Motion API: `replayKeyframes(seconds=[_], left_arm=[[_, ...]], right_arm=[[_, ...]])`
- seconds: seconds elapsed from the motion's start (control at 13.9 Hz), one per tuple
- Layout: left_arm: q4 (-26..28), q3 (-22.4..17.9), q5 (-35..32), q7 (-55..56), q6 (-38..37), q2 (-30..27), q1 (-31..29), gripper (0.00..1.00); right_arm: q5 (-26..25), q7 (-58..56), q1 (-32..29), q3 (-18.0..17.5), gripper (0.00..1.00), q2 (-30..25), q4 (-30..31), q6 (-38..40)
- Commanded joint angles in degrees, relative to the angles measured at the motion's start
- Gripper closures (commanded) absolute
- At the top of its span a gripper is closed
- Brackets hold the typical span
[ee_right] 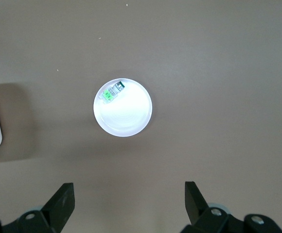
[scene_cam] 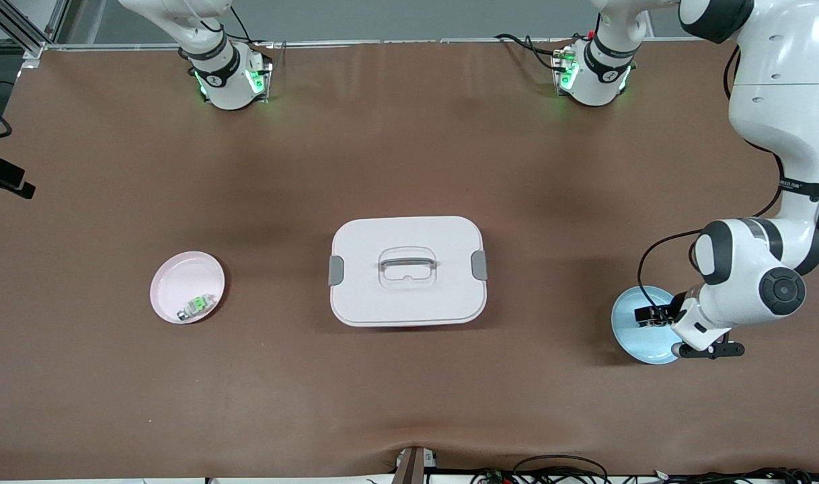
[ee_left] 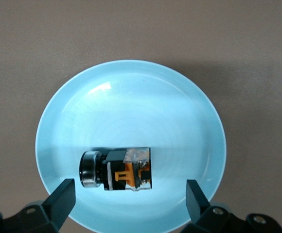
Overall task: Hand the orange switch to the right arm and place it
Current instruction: 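Grasp the black-orange switch with the left gripper and lift it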
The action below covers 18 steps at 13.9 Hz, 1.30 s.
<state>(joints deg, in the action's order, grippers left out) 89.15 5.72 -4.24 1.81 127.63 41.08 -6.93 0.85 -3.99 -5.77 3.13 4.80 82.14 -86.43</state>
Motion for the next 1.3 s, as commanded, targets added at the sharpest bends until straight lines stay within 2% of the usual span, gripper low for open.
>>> replayKeyframes(seconds=[0.0, 0.36, 0.43, 0.51, 0.79, 0.94, 1.15, 1.23], left_arm=[[1.11, -0.01, -1.03, -0.84, 2.71, 0.32, -1.07, 0.0], [1.11, -0.01, -1.03, -1.01, 2.98, 1.29, -1.33, 0.02], [1.11, -0.01, -1.21, -0.93, 3.59, 1.72, -1.33, 0.03], [1.11, -0.01, -1.21, -0.93, 4.29, 1.99, -1.42, 0.04], [0.76, -0.01, -1.21, -0.67, 5.78, 3.3, -1.25, 0.17], [0.59, -0.01, -1.21, -0.31, 6.4, 3.57, -1.16, 0.38], [0.67, 0.08, -1.21, -0.22, 6.23, 2.87, -1.25, 0.91], [0.67, 0.08, -1.21, -0.14, 6.05, 2.7, -1.42, 1.0]], right_arm=[[0.29, 0.13, -1.09, -0.5, 0.0, -0.23, 0.04, -0.58], [-0.67, -0.05, -0.92, -0.5, 0.0, 1.43, 0.04, -2.07], [-0.93, 0.04, -0.65, -0.5, 0.0, 2.83, 0.13, -3.38], [-0.68, 0.3, -0.65, -0.59, 0.0, 6.76, 0.04, -3.75], [0.03, -1.37, -1.09, -0.59, 0.0, 7.76, -0.13, -4.98], [-0.4, -1.37, -1.35, -0.5, 0.0, 8.29, -0.22, -5.07], [-1.11, -1.37, -1.44, -0.41, 0.0, 8.99, -0.22, -5.07], [-1.11, -1.37, -1.79, -0.41, 0.0, 9.26, -0.22, -5.07]])
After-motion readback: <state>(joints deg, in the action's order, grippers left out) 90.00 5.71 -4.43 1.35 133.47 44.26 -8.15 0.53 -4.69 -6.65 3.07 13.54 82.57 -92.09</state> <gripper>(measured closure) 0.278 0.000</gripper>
